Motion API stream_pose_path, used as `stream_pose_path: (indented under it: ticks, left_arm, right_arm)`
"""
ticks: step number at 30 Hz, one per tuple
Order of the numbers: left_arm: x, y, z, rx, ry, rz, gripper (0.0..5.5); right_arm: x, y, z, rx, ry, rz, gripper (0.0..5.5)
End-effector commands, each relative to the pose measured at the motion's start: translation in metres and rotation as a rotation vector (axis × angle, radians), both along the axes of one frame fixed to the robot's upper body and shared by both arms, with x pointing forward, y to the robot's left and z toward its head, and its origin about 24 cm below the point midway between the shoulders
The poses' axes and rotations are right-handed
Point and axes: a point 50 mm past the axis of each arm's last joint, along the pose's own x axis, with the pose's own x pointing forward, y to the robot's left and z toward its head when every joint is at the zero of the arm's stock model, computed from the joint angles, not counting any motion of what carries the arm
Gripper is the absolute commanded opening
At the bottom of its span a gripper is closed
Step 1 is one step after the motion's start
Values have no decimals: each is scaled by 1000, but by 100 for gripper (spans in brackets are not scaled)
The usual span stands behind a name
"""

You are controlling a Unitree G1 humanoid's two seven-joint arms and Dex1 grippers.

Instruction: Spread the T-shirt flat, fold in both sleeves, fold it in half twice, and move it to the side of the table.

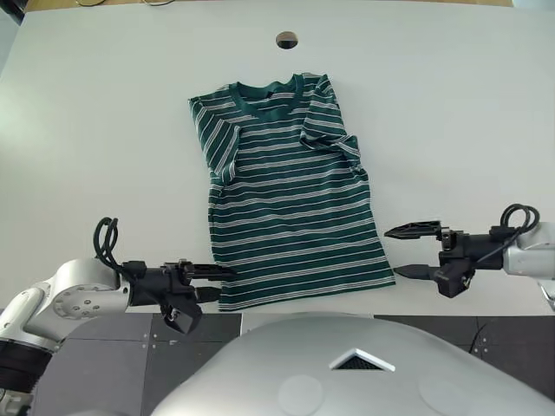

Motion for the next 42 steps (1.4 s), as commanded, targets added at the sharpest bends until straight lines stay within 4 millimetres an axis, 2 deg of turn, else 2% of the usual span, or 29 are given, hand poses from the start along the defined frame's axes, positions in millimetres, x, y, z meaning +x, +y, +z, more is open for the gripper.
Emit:
stream_pose_path:
  ticks: [1,3,5,11,14,23,24,30,33,35,38,39,42]
  left_arm:
    - [-13,9,-14,119,115,2,232]
    - [-13,8,-15,116,117,3,232]
    - [-12,7,-16,114,116,3,232]
    - [-15,9,-26,117,137,-2,232]
    - [-17,11,-29,119,143,6,193]
    - [-18,11,-39,99,125,15,28]
    - [-18,11,-40,98,123,15,12]
    - [-16,8,-41,66,117,11,12]
    - [-5,-4,-32,-19,129,62,12]
    - [-6,-7,-27,-41,204,100,12]
    - [1,-19,-5,-136,392,207,12]
    - [4,-27,8,-185,486,227,12]
    - [10,-42,37,-291,656,222,12]
  right_arm:
    - [-24,3,-31,-147,170,62,448]
    - [-30,6,-34,-143,202,78,421]
    - [-32,9,-35,-141,219,90,363]
    - [-36,13,-39,-134,227,98,256]
    - [-34,14,-39,-128,226,84,202]
    - [-29,15,-37,-110,210,60,21]
    - [-29,15,-37,-109,211,58,10]
    - [-26,17,-30,-80,241,40,10]
    - [-26,21,-23,-13,339,-19,10]
    - [-26,22,-17,11,422,-61,10]
    - [-23,16,8,19,723,-155,10]
    - [-21,18,19,52,810,-165,10]
    - [-13,22,39,140,930,-158,10]
